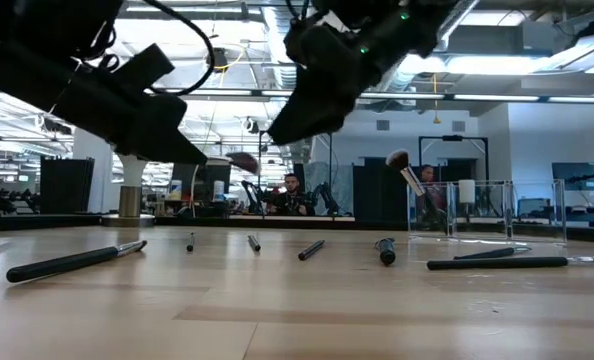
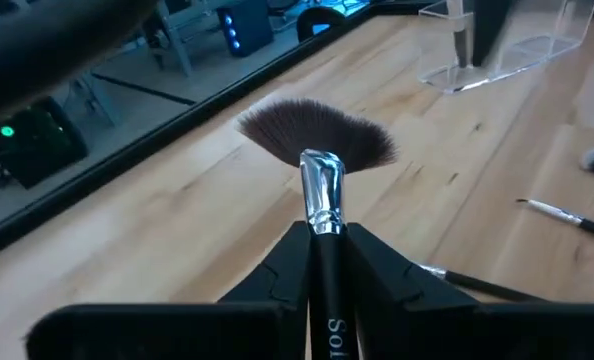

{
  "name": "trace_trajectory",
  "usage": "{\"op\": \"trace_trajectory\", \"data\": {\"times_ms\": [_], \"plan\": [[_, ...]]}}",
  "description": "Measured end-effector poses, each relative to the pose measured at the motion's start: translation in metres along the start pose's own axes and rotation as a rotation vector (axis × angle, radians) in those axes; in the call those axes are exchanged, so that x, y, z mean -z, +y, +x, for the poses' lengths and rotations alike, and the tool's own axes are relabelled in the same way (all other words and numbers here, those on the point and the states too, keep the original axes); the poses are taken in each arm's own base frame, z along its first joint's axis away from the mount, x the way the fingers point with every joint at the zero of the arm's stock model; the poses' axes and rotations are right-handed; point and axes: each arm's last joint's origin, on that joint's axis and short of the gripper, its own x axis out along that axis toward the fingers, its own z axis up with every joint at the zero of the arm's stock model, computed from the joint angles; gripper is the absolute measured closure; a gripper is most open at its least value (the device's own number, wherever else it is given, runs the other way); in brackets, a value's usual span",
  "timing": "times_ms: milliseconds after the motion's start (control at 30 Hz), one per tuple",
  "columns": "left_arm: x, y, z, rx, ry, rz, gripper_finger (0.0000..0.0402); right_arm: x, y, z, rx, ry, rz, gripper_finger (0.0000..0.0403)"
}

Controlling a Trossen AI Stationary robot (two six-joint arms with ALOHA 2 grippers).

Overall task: Pick & Place Makeup Supplies
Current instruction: Put the black makeup brush into the transparent organizer

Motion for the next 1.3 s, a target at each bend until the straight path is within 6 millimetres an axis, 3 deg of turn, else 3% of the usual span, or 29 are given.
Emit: {"op": "trace_trajectory", "data": {"times_ms": [233,533,1300], "plan": [[-0.011,-0.003,-0.006,-0.006,-0.068,0.098,0.0358,-0.018,-0.038,-0.012,0.022,-0.072,0.045,0.0175],[-0.023,-0.006,-0.009,-0.001,-0.14,0.198,0.0357,-0.017,-0.069,-0.011,-0.249,-0.129,0.148,0.0175],[-0.036,-0.012,-0.018,0.083,-0.234,0.234,0.0357,-0.022,-0.071,-0.012,-0.26,-0.174,0.165,0.0185]]}}
